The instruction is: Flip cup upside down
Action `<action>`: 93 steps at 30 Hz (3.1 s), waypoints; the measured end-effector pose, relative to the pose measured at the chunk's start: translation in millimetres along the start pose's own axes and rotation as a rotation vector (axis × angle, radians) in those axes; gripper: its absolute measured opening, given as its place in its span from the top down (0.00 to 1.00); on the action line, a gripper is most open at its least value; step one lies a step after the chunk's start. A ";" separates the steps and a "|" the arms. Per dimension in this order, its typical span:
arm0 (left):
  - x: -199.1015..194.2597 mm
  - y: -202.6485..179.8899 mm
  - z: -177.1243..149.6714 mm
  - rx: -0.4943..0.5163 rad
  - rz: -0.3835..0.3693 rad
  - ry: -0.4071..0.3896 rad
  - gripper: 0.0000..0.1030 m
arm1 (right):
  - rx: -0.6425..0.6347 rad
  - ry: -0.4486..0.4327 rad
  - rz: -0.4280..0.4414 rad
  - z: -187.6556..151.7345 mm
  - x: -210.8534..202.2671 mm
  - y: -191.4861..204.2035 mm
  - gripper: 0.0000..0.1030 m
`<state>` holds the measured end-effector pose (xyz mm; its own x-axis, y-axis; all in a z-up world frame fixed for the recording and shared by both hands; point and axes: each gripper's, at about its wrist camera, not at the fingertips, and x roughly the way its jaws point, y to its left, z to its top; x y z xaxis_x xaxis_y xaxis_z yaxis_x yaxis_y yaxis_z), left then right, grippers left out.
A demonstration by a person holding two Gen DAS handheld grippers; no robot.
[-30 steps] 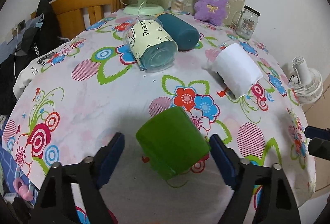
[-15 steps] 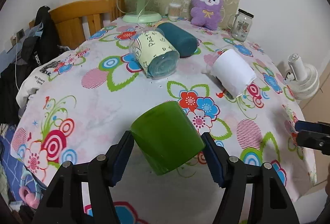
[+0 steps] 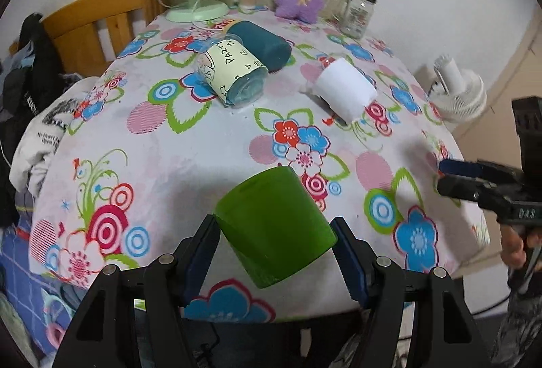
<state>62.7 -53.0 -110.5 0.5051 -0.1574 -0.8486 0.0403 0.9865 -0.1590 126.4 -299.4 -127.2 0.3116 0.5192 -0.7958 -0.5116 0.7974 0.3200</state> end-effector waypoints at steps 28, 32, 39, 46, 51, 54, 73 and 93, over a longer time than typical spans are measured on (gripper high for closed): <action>27.8 -2.3 21.3 0.210 -0.103 0.489 0.33 | -0.047 0.059 0.014 -5.5 23.1 16.7 0.28; 37.3 -1.4 27.8 0.214 -0.122 0.580 0.33 | -0.059 0.073 0.023 -8.7 27.3 19.8 0.28; 44.1 4.3 40.0 0.202 -0.140 0.682 0.33 | -0.118 0.101 -0.001 -18.2 32.5 29.0 0.28; 65.4 -5.6 45.6 0.247 -0.120 0.800 0.33 | -0.152 0.088 -0.062 -20.0 31.7 36.2 0.28; 74.1 -14.3 47.6 0.267 -0.121 0.825 0.33 | -0.169 0.089 -0.077 -20.9 34.4 40.5 0.28; 79.0 -17.5 49.7 0.269 -0.117 0.831 0.33 | -0.175 0.096 -0.071 -21.0 37.5 43.4 0.28; 68.0 2.0 92.7 0.176 -0.154 0.688 0.15 | -0.183 0.107 -0.056 -22.5 43.7 49.9 0.28; 6.1 -24.8 -35.5 -0.180 -0.110 -0.137 0.07 | -0.040 -0.039 -0.065 -24.7 6.6 11.4 0.28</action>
<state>34.2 -80.1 -129.7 0.6186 -0.2439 -0.7469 -0.0461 0.9377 -0.3444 102.8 -294.4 -141.5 0.3753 0.4792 -0.7934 -0.5207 0.8171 0.2473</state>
